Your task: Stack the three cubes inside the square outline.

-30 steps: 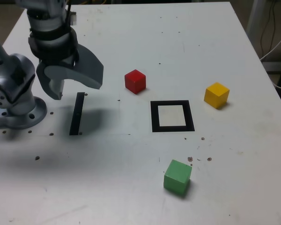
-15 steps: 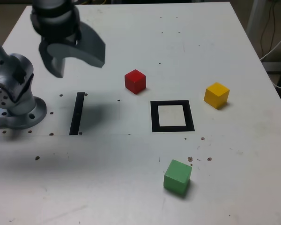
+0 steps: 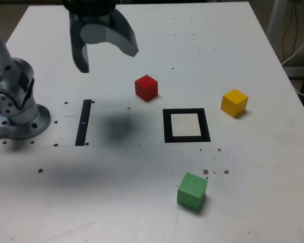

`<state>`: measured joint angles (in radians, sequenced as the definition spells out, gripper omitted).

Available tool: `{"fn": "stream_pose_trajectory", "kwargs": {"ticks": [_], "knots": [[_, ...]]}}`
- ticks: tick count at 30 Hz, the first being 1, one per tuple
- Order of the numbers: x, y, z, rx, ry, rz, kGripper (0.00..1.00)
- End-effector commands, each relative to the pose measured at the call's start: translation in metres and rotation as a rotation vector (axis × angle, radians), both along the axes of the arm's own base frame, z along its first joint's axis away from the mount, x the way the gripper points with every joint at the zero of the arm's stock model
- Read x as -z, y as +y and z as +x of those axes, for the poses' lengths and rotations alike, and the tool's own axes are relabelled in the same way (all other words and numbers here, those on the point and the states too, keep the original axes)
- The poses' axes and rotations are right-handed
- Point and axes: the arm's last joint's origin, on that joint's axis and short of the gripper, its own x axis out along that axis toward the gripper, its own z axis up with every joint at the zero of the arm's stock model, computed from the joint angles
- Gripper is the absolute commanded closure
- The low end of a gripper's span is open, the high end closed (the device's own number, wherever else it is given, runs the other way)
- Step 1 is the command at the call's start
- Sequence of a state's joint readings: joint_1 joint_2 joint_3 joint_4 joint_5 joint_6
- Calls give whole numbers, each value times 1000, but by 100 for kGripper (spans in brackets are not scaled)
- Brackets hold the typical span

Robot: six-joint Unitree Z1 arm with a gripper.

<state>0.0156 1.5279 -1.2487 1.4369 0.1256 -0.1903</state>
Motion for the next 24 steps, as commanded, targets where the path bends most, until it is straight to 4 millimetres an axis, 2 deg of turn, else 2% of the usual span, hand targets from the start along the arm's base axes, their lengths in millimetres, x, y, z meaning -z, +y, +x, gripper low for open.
{"fn": "stream_pose_trajectory", "kwargs": {"ticks": [1,8,18,24], "knots": [[1,5,7,-65,11,-25,6],[13,19,33,-208,6,-73,7],[60,39,72,-266,50,-69,6],[80,61,84,-314,54,-62,6]]}}
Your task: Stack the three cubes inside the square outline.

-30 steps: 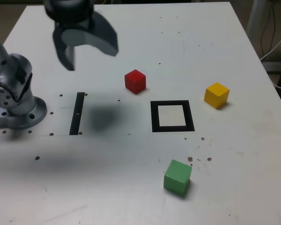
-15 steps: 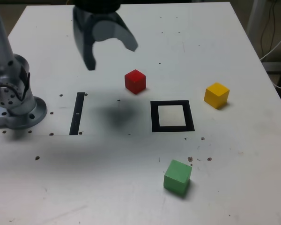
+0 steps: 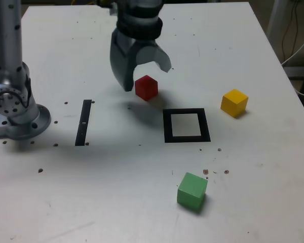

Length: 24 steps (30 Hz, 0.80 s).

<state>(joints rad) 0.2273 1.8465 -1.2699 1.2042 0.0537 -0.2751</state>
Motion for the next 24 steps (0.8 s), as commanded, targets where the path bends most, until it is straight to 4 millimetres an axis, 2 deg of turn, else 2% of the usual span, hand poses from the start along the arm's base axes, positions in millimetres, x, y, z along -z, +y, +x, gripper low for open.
{"fn": "stream_pose_trajectory", "kwargs": {"ticks": [1,7,16,24], "knots": [[4,8,2,-16,5,-1,6],[11,27,4,-53,11,-9,5],[24,29,12,-46,22,-44,5],[36,33,22,-42,9,-51,10]]}}
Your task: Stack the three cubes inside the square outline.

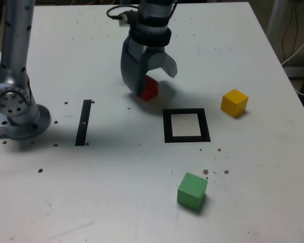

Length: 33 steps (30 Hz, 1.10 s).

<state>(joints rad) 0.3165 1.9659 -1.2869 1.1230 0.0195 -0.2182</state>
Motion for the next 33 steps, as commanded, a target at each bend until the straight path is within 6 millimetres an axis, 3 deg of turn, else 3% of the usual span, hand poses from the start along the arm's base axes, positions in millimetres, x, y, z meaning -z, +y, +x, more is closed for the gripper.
{"fn": "stream_pose_trajectory", "kwargs": {"ticks": [1,7,22,33], "knots": [[1,2,1,-2,0,0,11],[2,2,-1,-8,7,-9,20],[6,3,-1,-6,-9,1,55],[5,-2,2,71,-47,-5,70]]}}
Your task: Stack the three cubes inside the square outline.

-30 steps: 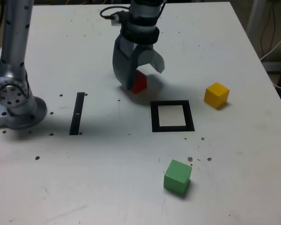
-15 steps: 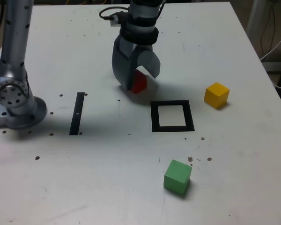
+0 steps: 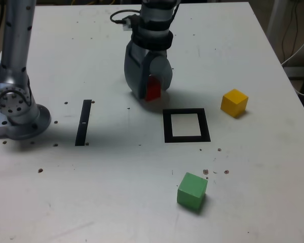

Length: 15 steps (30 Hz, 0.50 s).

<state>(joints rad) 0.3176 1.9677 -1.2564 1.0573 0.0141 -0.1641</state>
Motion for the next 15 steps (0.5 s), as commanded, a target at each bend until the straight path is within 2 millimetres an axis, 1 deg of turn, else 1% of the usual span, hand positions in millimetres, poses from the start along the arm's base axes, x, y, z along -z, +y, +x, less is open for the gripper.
{"fn": "stream_pose_trajectory", "kwargs": {"ticks": [1,9,12,15], "knots": [[-4,-4,1,36,-15,0,70],[-20,-22,-4,205,-3,-16,71],[-29,-38,-3,266,-5,-12,71],[-38,-61,4,318,-17,-2,71]]}}
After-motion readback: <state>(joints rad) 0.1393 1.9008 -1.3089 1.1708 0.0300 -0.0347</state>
